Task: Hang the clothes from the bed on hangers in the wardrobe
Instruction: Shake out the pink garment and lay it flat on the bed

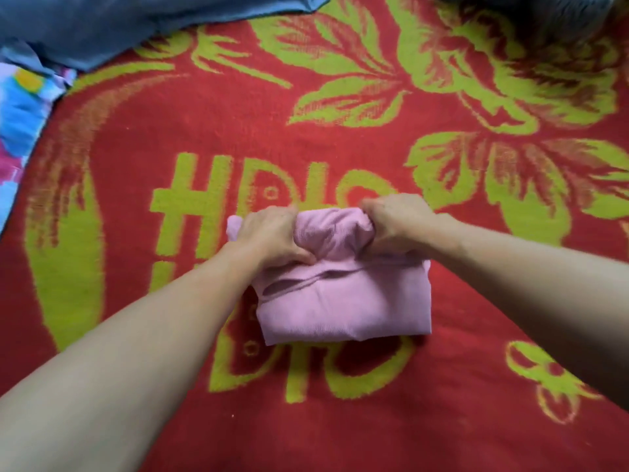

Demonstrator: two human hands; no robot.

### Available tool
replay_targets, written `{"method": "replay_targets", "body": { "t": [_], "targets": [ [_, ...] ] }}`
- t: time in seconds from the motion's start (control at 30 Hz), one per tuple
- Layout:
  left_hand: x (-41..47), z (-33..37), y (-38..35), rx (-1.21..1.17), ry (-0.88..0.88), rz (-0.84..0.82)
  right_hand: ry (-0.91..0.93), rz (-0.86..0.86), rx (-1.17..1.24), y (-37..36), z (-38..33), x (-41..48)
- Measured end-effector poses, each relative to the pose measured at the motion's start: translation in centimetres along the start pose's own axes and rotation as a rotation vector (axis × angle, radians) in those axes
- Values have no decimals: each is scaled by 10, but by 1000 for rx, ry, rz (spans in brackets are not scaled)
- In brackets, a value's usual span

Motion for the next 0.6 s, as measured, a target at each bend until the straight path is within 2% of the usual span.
{"method": "replay_targets", "body": {
  "t": [0.1,0.23,0.3,0.4,0.6],
  "targets": [
    [-38,6,1,25,14,-13,-17,126,-43,-8,-14,-36],
    [-110,26,3,83,-48,38,54,433,-108,-9,-35,-108],
    [-153,39,5,54,-55,17,104,442,-67,-6,-45,-145],
    [-220,55,9,-37,43,0,151,403,0,3,-63,-194],
    [-350,70,-9,-85,252,113,346,419,-43,13,-115,-263]
  ]
}}
Point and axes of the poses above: each hand's wrist, its own x-axis towards the middle knuckle, its own y-axis out of the back of the hand, z = x × y, the point moved 4 cm from there along x, towards the middle knuckle, and after that the axes turned 8 degrees about -z, right-handed, at the moved point
